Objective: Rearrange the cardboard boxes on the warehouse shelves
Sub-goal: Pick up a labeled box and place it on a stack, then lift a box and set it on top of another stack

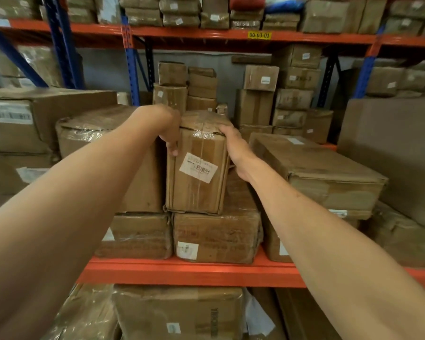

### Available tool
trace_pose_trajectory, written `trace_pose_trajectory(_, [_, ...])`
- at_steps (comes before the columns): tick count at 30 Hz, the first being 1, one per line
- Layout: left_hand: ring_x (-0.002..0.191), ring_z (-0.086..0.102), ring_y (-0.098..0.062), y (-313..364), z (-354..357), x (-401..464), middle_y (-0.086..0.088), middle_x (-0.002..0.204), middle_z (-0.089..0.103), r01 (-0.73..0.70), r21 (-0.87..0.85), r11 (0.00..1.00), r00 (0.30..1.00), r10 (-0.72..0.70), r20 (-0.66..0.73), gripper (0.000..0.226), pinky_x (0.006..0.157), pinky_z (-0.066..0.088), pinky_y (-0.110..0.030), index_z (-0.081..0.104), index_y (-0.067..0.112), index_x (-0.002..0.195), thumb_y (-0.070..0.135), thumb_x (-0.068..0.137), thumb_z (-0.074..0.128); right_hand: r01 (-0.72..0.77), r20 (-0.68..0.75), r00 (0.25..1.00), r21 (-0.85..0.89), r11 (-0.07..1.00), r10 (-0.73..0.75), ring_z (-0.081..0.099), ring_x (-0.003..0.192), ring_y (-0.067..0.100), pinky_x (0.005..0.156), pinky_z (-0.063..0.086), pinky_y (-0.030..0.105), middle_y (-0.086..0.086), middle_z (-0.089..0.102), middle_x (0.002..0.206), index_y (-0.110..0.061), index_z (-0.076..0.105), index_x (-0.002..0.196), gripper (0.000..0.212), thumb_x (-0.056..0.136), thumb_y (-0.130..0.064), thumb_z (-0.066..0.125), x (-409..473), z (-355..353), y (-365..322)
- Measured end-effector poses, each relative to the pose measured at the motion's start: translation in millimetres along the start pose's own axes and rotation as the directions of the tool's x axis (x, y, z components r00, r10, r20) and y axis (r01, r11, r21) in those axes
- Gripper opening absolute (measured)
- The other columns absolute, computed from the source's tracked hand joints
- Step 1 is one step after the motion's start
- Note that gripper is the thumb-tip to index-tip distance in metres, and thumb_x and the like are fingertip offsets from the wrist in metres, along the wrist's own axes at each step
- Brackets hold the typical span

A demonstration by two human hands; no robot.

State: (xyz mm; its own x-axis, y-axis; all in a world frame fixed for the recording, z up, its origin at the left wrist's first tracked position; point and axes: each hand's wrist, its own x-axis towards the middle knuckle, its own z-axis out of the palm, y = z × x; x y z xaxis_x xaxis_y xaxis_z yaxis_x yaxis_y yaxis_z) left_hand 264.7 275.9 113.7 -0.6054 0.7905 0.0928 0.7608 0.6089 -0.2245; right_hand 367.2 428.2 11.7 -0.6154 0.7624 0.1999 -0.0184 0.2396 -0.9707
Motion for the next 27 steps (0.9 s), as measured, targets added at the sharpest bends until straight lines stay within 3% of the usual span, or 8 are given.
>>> trace_pose_trajectory(4, [0.118, 0.056, -0.033, -4.0, 6.0, -5.9, -0.012, 0.128, 0.061, -0.044, -0.062, 0.997, 0.997, 0.04, -0.065, 0.073, 0.104, 0.046, -0.046, 0.053, 0.009, 0.137, 0.034, 0.077, 0.086, -0.14, 0.032, 0.99, -0.035, 0.99, 0.141, 0.053, 0.133, 0.028, 0.111, 0.033, 0.051, 0.006, 0.064, 0.144, -0.02, 0.047, 0.154, 0.091, 0.09, -0.083, 0.046, -16.4, -5.4, -3.7])
trace_pose_trajectory(8, [0.115, 0.057, -0.031, -0.7, 11.5, -9.3, -0.011, 0.126, 0.061, -0.07, -0.092, 0.993, 0.992, 0.059, -0.111, 0.074, 0.098, 0.046, -0.043, 0.047, 0.014, 0.143, 0.033, 0.081, 0.083, -0.193, 0.068, 0.978, -0.048, 0.98, 0.196, 0.038, 0.15, 0.037, 0.117, 0.032, 0.06, 0.01, 0.045, 0.162, -0.023, 0.033, 0.162, 0.091, 0.093, -0.081, 0.04, -36.3, -17.2, -10.2])
trace_pose_trajectory(12, [0.121, 0.055, -0.034, 10.2, 14.2, -5.5, -0.015, 0.134, 0.057, -0.05, -0.077, 0.996, 0.992, 0.041, -0.115, 0.091, 0.1, 0.046, -0.046, 0.035, 0.015, 0.151, 0.029, 0.077, 0.086, -0.217, 0.036, 0.976, -0.001, 0.976, 0.217, 0.046, 0.144, 0.04, 0.111, 0.041, 0.055, 0.015, 0.047, 0.16, -0.021, 0.033, 0.162, 0.083, 0.099, -0.074, 0.041, -50.2, -35.9, -8.3])
trace_pose_trajectory(17, [0.124, 0.053, -0.037, 26.3, 6.0, -3.6, -0.017, 0.131, 0.057, 0.017, 0.117, 0.993, 0.998, -0.009, -0.067, 0.071, 0.11, 0.04, -0.052, 0.05, 0.008, 0.138, 0.019, 0.077, 0.083, -0.232, -0.015, 0.973, -0.002, 0.973, 0.232, 0.056, 0.135, 0.039, 0.103, 0.051, 0.052, 0.021, 0.048, 0.158, -0.018, 0.031, 0.163, 0.08, 0.102, -0.069, 0.042, -60.9, -71.8, -11.6])
trace_pose_trajectory(20, [0.13, 0.049, -0.037, 38.0, -0.7, -5.3, -0.017, 0.136, 0.054, 0.099, 0.271, 0.958, 0.995, -0.095, -0.029, 0.072, 0.115, 0.036, -0.053, 0.049, 0.007, 0.14, 0.023, 0.079, 0.083, -0.202, -0.02, 0.979, -0.028, 0.979, 0.202, 0.068, 0.104, 0.03, 0.091, 0.055, 0.046, 0.021, 0.057, 0.149, -0.017, 0.039, 0.159, 0.073, 0.104, -0.066, 0.04, -67.5, -94.0, -16.0])
trace_pose_trajectory(22, [0.131, 0.048, -0.037, 48.5, -6.0, -5.8, -0.016, 0.138, 0.053, 0.104, 0.316, 0.943, 0.994, -0.108, -0.004, 0.073, 0.113, 0.037, -0.053, 0.049, 0.008, 0.142, 0.027, 0.079, 0.082, -0.176, -0.035, 0.984, -0.057, 0.983, 0.174, 0.067, 0.092, 0.025, 0.09, 0.058, 0.045, 0.021, 0.06, 0.146, -0.016, 0.043, 0.156, 0.069, 0.106, -0.063, 0.039, -70.5, -111.1, -17.9])
trace_pose_trajectory(27, [0.136, 0.041, -0.042, 97.8, -20.7, -1.6, -0.016, 0.148, 0.045, 0.083, 0.237, 0.968, 0.995, -0.069, -0.066, 0.096, 0.111, 0.036, -0.056, 0.039, 0.012, 0.15, 0.042, 0.072, 0.085, -0.158, -0.128, 0.981, -0.098, 0.983, 0.145, 0.066, 0.12, 0.034, 0.1, 0.056, 0.048, 0.02, 0.06, 0.145, -0.012, 0.05, 0.152, 0.061, 0.11, -0.054, 0.038, -69.4, -169.1, -27.8])
